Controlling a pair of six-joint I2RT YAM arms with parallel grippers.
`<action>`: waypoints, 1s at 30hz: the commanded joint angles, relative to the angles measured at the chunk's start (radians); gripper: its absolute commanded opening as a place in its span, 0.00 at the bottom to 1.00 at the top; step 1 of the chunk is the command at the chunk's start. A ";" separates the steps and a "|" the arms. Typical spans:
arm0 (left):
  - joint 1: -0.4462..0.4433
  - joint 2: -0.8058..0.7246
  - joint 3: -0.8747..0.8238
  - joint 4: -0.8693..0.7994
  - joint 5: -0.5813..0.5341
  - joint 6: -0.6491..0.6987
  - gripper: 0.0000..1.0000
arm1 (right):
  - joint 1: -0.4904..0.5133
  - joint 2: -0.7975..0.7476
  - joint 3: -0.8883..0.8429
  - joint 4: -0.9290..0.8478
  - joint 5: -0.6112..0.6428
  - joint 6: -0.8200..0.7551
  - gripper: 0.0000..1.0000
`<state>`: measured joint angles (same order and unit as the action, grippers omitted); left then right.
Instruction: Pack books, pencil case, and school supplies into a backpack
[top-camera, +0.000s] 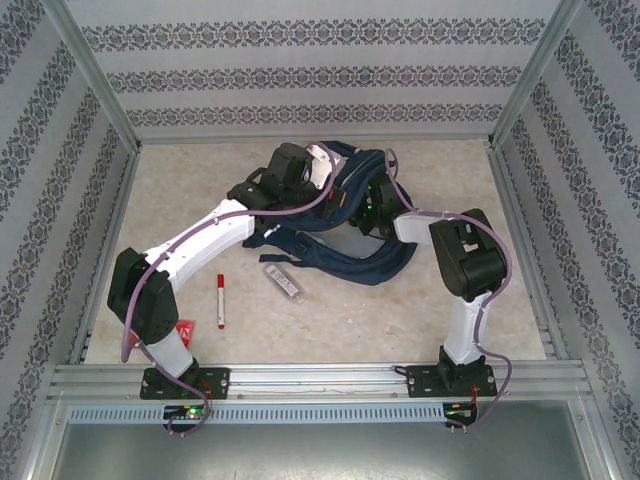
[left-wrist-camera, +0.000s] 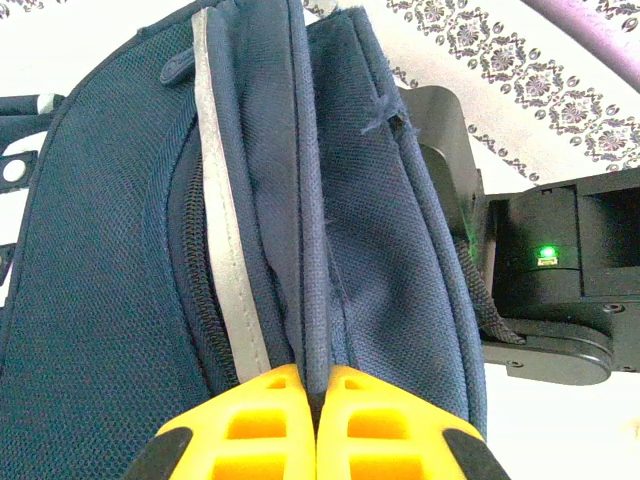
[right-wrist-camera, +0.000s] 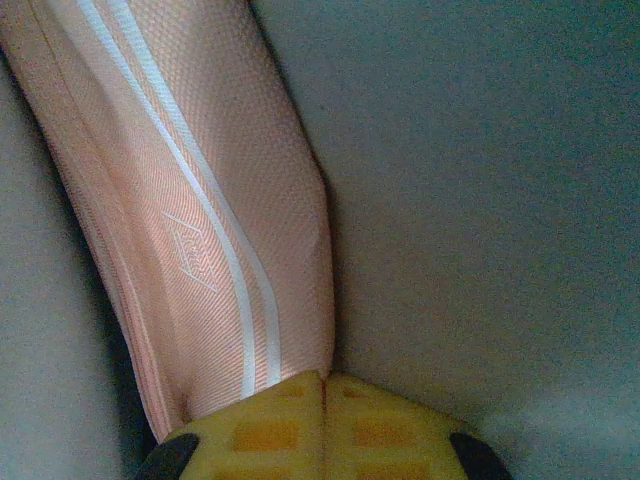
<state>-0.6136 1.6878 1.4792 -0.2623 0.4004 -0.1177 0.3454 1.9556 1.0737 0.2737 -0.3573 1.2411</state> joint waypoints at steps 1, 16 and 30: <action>0.000 -0.047 0.024 0.126 0.076 0.010 0.00 | 0.018 0.015 0.035 0.024 0.011 -0.019 0.05; 0.001 -0.025 0.022 0.147 0.118 0.014 0.00 | 0.108 0.190 0.090 0.386 0.075 0.218 0.00; 0.046 -0.069 -0.075 0.167 0.084 -0.002 0.00 | 0.078 0.104 0.021 0.362 0.074 0.210 0.26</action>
<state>-0.5846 1.6752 1.4143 -0.2104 0.4416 -0.1181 0.4374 2.1452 1.1545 0.6693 -0.2962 1.4605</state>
